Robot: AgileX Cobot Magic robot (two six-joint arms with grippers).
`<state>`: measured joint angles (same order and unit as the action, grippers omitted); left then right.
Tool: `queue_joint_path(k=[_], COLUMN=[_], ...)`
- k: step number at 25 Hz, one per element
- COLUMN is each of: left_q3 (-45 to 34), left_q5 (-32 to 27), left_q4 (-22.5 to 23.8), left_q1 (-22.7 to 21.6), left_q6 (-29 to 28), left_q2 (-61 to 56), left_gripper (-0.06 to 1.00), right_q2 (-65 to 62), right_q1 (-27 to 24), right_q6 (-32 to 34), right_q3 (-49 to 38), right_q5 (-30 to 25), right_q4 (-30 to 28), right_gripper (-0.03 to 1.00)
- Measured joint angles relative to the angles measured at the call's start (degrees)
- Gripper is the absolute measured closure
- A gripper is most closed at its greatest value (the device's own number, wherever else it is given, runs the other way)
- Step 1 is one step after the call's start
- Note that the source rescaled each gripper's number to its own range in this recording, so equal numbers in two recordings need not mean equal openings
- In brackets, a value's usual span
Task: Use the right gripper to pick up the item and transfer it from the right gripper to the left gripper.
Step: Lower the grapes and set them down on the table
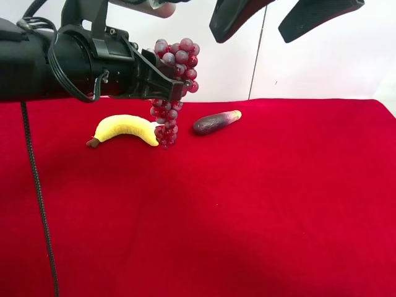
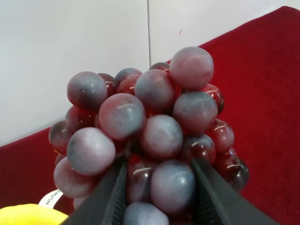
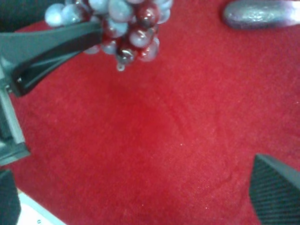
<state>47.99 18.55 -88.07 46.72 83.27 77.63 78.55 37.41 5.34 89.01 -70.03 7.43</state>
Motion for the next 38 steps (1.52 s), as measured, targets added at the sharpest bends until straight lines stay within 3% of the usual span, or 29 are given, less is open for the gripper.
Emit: queue_joint_path(k=[6, 16, 23, 30, 38], left_q3=[0.00, 0.00, 0.00, 0.00, 0.00], left_q5=[0.00, 0.00, 0.06, 0.06, 0.10], left_q4=[0.00, 0.00, 0.00, 0.00, 0.00], left_q1=[0.00, 0.00, 0.00, 0.00, 0.00], left_q6=[0.15, 0.61, 2.08, 2.56, 2.56], left_q2=[0.00, 0.00, -0.24, -0.24, -0.24], left_gripper=[0.91, 0.92, 0.93, 0.93, 0.93], right_q2=[0.00, -1.14, -12.16, -28.73, -47.55], right_q1=[0.00, 0.00, 0.00, 0.00, 0.00], right_q6=[2.40, 0.87, 1.93, 2.24, 2.34], right_q3=[0.00, 0.00, -1.39, -11.27, -31.34], right_q5=[0.00, -0.05, 0.07, 0.03, 0.59], right_q4=[-4.16, -4.31, -4.31, -4.43, -5.35], right_gripper=[-0.03, -0.03, -0.03, -0.03, -0.03])
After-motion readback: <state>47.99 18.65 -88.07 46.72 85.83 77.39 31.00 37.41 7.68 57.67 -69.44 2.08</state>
